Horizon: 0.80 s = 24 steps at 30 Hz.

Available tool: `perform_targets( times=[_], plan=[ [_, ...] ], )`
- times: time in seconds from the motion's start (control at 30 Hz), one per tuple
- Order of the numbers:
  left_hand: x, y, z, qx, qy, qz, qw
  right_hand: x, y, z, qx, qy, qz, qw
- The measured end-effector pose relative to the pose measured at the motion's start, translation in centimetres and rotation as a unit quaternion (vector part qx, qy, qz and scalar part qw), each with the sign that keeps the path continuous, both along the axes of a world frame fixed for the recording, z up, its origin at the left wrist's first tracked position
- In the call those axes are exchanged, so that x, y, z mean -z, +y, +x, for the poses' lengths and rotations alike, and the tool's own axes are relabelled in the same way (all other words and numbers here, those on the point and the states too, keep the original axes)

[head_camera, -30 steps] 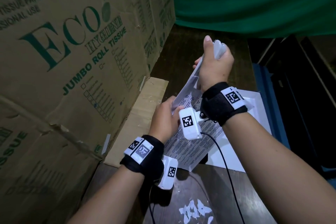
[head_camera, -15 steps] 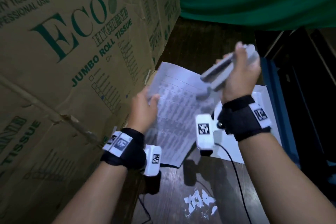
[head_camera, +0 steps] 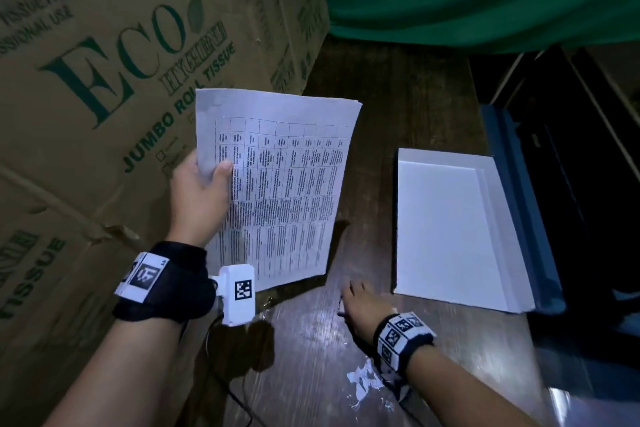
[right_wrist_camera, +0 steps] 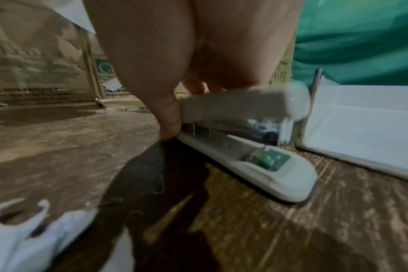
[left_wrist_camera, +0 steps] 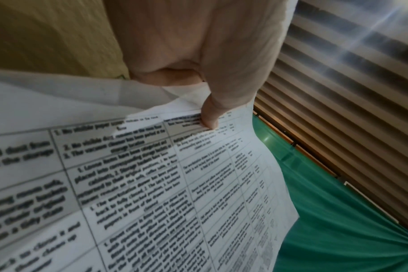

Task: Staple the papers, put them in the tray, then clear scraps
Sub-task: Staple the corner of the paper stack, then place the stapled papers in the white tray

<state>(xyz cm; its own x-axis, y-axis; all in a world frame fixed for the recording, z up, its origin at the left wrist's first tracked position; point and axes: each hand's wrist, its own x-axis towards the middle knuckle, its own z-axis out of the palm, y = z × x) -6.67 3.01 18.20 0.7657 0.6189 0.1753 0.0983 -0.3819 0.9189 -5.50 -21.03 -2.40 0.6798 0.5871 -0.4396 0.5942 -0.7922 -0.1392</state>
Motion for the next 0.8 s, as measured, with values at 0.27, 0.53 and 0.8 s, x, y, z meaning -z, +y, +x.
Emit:
perform_targets(
  times=[0.27,0.53,0.8],
  plan=[
    [-2.5,-4.7,3.2,0.113,-0.042,-0.065,0.991,-7.9,-6.5,0.8,0.323,0.276,0.495,0.758],
    [-0.4,-15.8,10.5,0.213,0.066,-0.124,0.967,-11.0,-15.7,3.4,0.480,0.112,0.566,0.661],
    [12.7,-22.9,10.7,0.261,0.281,-0.045,0.923,-6.0,-22.4,10.2,0.591,0.113,0.433,0.671]
  ],
)
